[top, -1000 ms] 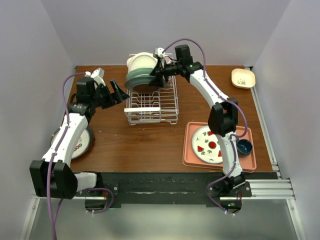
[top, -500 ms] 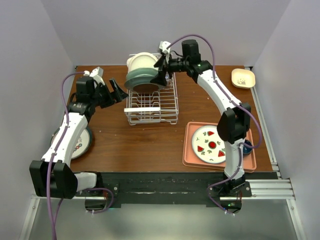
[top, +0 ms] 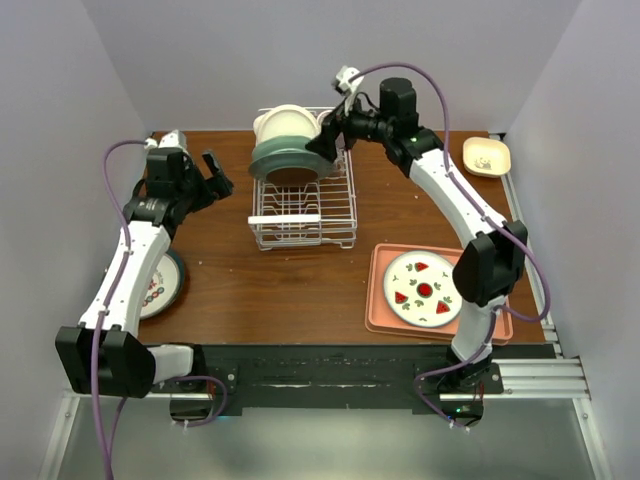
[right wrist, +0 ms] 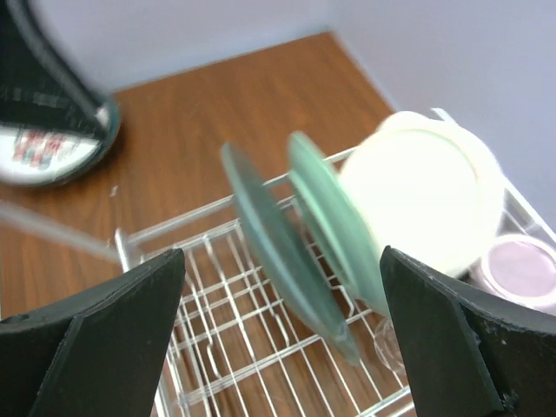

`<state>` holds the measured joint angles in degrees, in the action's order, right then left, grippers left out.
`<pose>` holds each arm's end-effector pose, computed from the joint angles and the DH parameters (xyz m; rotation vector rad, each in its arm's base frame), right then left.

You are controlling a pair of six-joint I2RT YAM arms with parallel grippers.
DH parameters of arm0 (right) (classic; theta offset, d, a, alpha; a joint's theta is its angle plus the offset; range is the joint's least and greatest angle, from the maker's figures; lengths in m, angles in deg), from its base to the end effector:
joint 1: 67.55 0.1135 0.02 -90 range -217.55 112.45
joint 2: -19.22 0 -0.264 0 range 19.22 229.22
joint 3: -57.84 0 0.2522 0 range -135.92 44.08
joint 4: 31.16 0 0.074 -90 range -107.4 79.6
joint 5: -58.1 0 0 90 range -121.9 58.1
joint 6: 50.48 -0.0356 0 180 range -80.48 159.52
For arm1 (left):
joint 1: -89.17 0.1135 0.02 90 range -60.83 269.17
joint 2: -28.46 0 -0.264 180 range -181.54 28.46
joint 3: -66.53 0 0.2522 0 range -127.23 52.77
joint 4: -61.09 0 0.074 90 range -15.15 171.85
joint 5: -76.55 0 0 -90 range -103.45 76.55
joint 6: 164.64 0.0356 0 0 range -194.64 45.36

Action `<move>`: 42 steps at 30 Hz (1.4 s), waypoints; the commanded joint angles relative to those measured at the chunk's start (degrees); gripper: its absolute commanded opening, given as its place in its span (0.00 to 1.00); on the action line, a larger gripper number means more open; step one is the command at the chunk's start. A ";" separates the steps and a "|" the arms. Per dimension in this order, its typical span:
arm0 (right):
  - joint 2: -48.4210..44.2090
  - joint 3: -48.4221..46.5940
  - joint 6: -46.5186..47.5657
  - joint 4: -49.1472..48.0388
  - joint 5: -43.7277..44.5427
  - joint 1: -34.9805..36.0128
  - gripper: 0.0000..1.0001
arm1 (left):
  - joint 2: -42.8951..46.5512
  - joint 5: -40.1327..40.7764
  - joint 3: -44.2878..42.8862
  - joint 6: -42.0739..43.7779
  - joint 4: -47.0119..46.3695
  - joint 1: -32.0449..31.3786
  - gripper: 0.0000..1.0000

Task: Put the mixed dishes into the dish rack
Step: Insert the plate into the dish rack, then grab a plate with the left arm

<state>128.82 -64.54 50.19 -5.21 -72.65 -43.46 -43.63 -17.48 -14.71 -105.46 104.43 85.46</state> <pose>0.4039 0.2060 0.3950 -1.0095 1.5084 0.8035 0.2776 -0.0205 0.3433 -0.4750 2.1446 -0.4190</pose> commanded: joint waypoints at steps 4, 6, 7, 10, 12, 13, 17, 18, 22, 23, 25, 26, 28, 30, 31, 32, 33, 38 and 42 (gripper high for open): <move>-5.19 -4.50 -19.11 -0.24 22.28 -0.01 0.99 | 4.77 27.92 0.59 -1.78 4.43 1.86 1.00; -5.71 -4.23 -21.48 1.25 24.31 -0.01 0.98 | 4.68 32.39 1.65 -1.16 4.95 2.12 1.00; -6.59 -3.89 -22.18 1.61 25.45 0.07 0.98 | 4.42 33.90 2.18 -1.08 5.57 2.30 1.00; -8.34 -1.95 -23.42 2.32 27.92 0.07 0.98 | 3.63 39.18 4.81 -2.57 7.41 3.35 1.00; -9.23 0.07 -23.86 1.79 29.15 0.07 0.98 | 2.93 40.24 8.23 -2.92 6.72 3.70 1.00; -9.93 0.68 -24.03 1.62 29.50 -0.01 0.98 | 2.49 40.24 9.29 -3.01 5.58 3.97 1.00; -10.55 1.83 -25.09 1.79 29.94 -0.02 0.98 | -1.46 39.28 12.46 -3.71 4.52 6.34 1.00; -10.55 1.83 -25.18 2.05 29.68 0.07 0.98 | -3.21 39.02 12.90 -3.36 4.17 6.52 1.00; -11.08 2.36 -25.70 2.14 29.33 0.07 0.98 | -8.31 37.43 13.78 -0.99 0.83 6.78 1.00; -11.34 2.79 -25.71 2.14 29.33 -0.01 0.98 | -9.46 37.43 13.52 -0.29 0.48 6.69 1.00; -11.95 3.58 -25.45 2.05 29.76 -0.02 0.99 | -12.53 37.69 13.08 0.68 0.82 6.69 1.00; -12.30 4.55 -25.53 1.97 29.94 0.07 0.98 | -13.33 37.61 13.08 1.20 0.91 6.69 1.00; -13.10 5.52 -25.44 1.79 30.47 -0.02 0.98 | -14.56 37.70 13.34 1.21 1.44 6.69 1.00; -13.62 6.92 -25.36 1.70 30.99 -0.10 0.98 | -14.48 36.73 14.39 0.78 1.36 6.78 1.00; -14.15 7.45 -25.09 1.70 31.00 -0.02 0.98 | -14.48 36.03 15.09 0.60 1.27 6.78 1.00; -14.41 8.67 -25.18 1.44 31.52 -0.10 0.98 | -14.56 35.24 15.36 0.42 1.18 6.78 1.00; -14.76 9.21 -25.18 1.35 31.70 -0.02 0.98 | -15.17 33.67 15.45 0.33 1.27 6.61 0.99; -17.05 13.08 -24.30 0.47 32.75 -0.10 0.99 | -18.07 27.60 15.89 1.99 0.56 6.69 0.95; -18.11 14.75 -23.16 0.30 34.16 -0.19 0.98 | -18.78 21.98 16.86 2.62 -1.45 6.69 0.88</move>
<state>113.61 -50.97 25.80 -2.50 -41.22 -43.50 -61.77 10.58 1.11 -104.44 106.03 91.78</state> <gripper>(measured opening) 0.986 0.908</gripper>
